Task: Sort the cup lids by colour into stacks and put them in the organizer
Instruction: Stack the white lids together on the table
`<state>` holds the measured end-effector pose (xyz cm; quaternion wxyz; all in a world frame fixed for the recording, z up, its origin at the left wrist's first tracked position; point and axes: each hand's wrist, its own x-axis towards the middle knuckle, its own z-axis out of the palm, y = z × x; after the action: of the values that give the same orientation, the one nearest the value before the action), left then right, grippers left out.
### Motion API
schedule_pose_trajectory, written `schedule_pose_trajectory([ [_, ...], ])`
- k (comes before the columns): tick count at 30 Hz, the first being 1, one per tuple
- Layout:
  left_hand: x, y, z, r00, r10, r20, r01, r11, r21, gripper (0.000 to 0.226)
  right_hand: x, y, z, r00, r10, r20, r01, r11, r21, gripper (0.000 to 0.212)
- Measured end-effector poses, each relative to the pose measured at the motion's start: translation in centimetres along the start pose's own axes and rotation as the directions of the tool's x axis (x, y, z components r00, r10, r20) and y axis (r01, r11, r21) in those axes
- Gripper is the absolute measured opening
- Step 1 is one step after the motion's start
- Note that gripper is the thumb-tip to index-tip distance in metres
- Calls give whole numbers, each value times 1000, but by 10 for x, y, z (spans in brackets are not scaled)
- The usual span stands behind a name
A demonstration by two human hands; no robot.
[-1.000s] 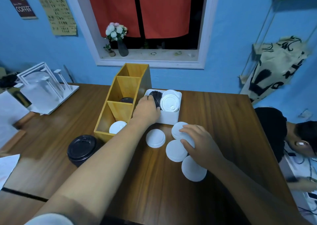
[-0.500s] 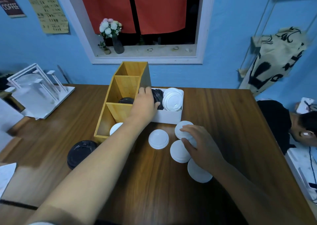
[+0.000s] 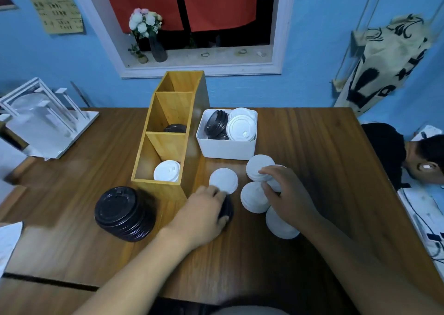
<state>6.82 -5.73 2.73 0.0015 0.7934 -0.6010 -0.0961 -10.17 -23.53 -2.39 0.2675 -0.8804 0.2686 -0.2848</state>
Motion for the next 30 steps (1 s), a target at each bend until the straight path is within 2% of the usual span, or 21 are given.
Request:
schedule_pose_trajectory([
  [4, -5, 0, 16, 1000, -14, -16, 14, 1000, 25, 61, 15, -7, 3, 999, 10, 43, -10, 1000, 7, 31],
  [9, -15, -6, 25, 994, 10, -106, -19, 997, -80, 75, 55, -29, 2, 996, -84, 19, 84, 996, -29, 25],
  [10, -18, -8, 30, 994, 2, -113, -15, 993, -115, 78, 65, -37, 0, 990, -140, 5, 140, 988, -58, 25],
  [11, -21, -10, 37, 993, -9, -115, -9, 988, -153, 81, 76, -43, -1, 973, -230, -2, 228, 965, -128, 26],
  [13, -25, -15, 49, 992, -15, -127, -9, 982, -189, 83, 97, -54, 2, 893, -446, 50, 436, 836, -332, 28],
  [15, -27, -17, 59, 989, -22, -146, -7, 981, -194, 81, 118, -65, 8, 845, -517, 136, 518, 731, -444, 33],
  [18, -26, -16, 66, 985, -44, -168, 10, 980, -198, 79, 149, -79, 24, 877, -438, 198, 475, 724, -500, 41],
  [22, -22, -17, 67, 984, -62, -169, 28, 979, -200, 78, 184, -90, 46, 922, -193, 336, 368, 709, -602, 43],
  [27, -23, -16, 64, 982, -56, -178, 18, 978, -209, 78, 212, -95, 53, 918, 35, 395, 270, 673, -688, 48],
  [30, -23, -16, 64, 983, -54, -178, 14, 976, -217, 79, 218, -91, 53, 909, 109, 403, 241, 652, -719, 52],
])
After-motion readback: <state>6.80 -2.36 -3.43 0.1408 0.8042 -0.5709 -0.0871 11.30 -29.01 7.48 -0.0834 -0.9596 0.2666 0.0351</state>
